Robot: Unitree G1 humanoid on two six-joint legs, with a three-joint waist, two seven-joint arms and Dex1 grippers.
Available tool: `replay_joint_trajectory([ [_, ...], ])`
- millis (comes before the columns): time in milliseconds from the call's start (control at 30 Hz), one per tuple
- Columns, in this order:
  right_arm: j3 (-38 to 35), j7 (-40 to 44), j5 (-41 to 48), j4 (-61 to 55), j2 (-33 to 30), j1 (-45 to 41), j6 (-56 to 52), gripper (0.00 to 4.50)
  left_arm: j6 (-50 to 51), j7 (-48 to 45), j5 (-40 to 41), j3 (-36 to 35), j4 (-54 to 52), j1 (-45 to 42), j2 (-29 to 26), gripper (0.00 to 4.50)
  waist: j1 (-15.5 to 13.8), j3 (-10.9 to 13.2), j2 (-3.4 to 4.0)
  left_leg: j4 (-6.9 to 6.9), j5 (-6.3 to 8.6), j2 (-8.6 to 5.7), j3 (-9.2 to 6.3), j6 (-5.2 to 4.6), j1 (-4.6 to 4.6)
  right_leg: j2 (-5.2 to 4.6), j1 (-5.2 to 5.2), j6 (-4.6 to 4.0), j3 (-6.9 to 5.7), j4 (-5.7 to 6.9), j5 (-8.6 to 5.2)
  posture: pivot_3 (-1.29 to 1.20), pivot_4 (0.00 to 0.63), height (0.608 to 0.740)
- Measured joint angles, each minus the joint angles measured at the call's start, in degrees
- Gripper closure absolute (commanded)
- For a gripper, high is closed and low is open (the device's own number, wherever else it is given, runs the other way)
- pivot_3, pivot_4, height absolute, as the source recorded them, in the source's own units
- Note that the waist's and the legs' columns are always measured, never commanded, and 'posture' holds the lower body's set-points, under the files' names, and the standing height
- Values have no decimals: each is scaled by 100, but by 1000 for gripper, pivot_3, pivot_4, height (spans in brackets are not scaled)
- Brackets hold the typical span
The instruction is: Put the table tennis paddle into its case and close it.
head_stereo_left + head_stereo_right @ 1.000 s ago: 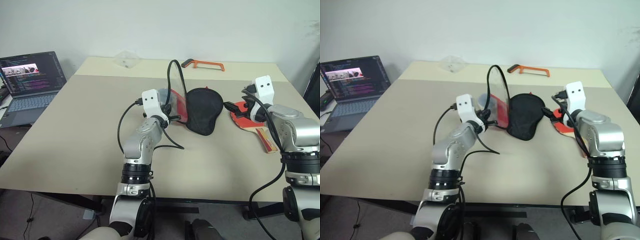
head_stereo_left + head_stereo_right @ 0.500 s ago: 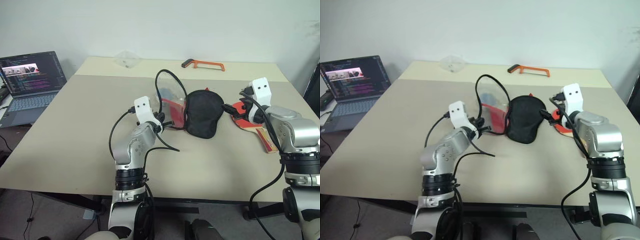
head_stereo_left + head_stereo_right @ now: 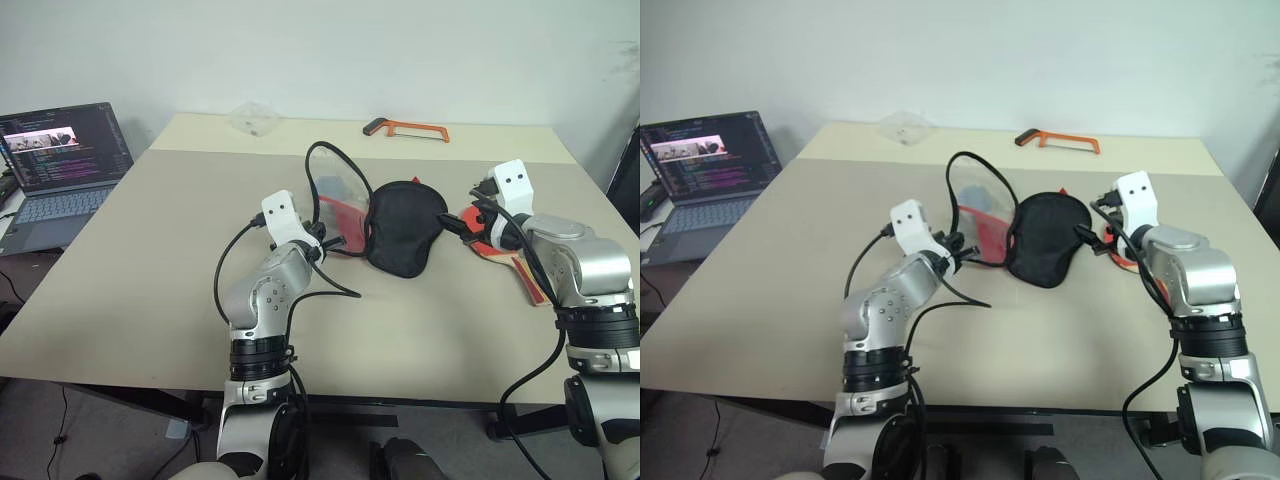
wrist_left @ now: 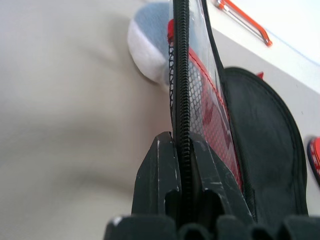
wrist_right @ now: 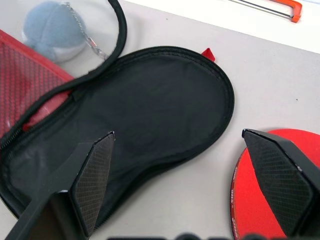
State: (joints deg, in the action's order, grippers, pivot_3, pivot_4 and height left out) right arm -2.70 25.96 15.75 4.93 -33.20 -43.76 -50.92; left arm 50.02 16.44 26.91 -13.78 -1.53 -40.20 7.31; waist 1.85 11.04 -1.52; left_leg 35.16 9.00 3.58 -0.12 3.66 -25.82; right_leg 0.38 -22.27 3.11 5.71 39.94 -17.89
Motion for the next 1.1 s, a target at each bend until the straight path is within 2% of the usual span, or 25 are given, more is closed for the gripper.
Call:
replay_joint_trajectory([
  [100,67,10,-41,0,0,0,-23,0,-64,130,119,118,4,-2,1,4458,-1,0,0,0,0,0,0,0,0,0,0,0,0,-1,0,0,150,740],
  [233,159,23,-59,0,4,0,-118,0,-59,277,293,280,3,-2,1,3380,0,0,0,0,0,-1,0,0,0,0,0,0,0,0,0,0,150,740],
  [367,162,7,-58,1,124,0,-222,0,-41,304,368,358,-1,-1,-5,1987,2,0,0,0,0,-1,0,1,0,0,0,0,0,0,0,0,150,740],
  [500,116,-104,32,3,423,-1,-448,0,200,-83,422,527,-228,47,-188,1987,4,0,0,-1,-1,-1,0,2,0,0,0,0,0,0,0,0,150,740],
  [600,-65,-242,153,-4,696,23,-723,0,540,-825,479,781,-625,163,-1130,1987,58,0,1,-10,-9,4,-3,15,6,5,-3,-1,-1,3,0,0,150,740],
  [667,-226,-369,217,-32,786,99,-911,0,839,-1459,632,728,-822,276,-2012,1987,103,0,1,-16,-12,7,-7,20,7,8,-4,-2,-3,5,0,0,150,740],
  [733,-387,-536,270,-117,978,202,-1100,0,1091,-2482,889,711,-940,441,-3191,1987,155,0,1,-18,-12,9,-8,21,7,9,-7,-3,-5,4,-1,0,150,740],
  [833,-495,-720,334,-139,1173,294,-1272,0,1108,-3626,977,658,-929,545,-4368,1987,159,0,1,-18,-12,5,-6,21,6,4,-5,-3,-6,0,-1,0,150,740],
  [967,-559,-893,355,-139,1406,294,-1360,0,699,-4608,825,721,-721,660,-5089,1987,124,0,0,-18,-12,5,-6,20,6,3,-5,-3,-10,-2,-1,0,150,740],
  [1100,-692,-1051,369,-48,1608,282,-1367,0,380,-5348,779,742,-631,743,-5389,1987,123,0,-1,-20,-11,7,-4,19,4,3,-5,-3,-8,-6,-1,0,150,740],
])
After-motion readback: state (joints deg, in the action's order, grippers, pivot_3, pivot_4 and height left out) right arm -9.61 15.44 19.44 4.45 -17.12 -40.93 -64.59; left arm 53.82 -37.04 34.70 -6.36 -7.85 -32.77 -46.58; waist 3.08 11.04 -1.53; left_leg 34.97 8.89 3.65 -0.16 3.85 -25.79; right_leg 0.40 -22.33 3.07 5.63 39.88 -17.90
